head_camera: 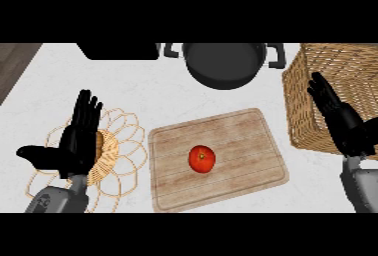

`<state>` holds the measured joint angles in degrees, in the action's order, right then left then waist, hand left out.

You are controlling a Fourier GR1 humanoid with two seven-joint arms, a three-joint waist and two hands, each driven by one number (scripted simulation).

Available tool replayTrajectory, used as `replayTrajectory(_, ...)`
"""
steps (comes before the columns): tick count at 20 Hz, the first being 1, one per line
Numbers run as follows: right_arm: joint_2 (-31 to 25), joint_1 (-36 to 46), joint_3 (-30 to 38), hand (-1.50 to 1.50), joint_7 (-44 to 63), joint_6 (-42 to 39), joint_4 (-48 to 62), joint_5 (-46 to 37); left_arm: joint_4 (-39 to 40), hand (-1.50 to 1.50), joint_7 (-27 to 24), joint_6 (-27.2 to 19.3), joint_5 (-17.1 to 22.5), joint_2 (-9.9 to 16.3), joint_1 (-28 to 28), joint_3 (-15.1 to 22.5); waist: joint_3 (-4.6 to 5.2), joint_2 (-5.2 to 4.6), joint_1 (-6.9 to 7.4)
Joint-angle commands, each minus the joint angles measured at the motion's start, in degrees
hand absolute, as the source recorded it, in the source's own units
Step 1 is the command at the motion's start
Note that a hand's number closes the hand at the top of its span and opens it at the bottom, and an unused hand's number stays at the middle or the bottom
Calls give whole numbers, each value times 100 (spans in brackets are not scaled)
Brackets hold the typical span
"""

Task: Pick the tomato from the cutting board and place it in the basket

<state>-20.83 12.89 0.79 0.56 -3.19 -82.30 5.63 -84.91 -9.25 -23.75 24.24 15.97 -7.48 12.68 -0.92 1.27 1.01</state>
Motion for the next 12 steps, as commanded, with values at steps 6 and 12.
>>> replayTrajectory(6, 1034, 1572, 464, 150, -858, 100, -305, 1082, 509, 0, 1182, 505, -398, 1368, -338, -39, 66, -154, 39)
replayTrajectory(12, 1625, 1308, -2534, -150, -1277, 1085, -618, -2435, 685, 0, 1379, 999, -90, 1331, -297, 10, 104, -128, 63)
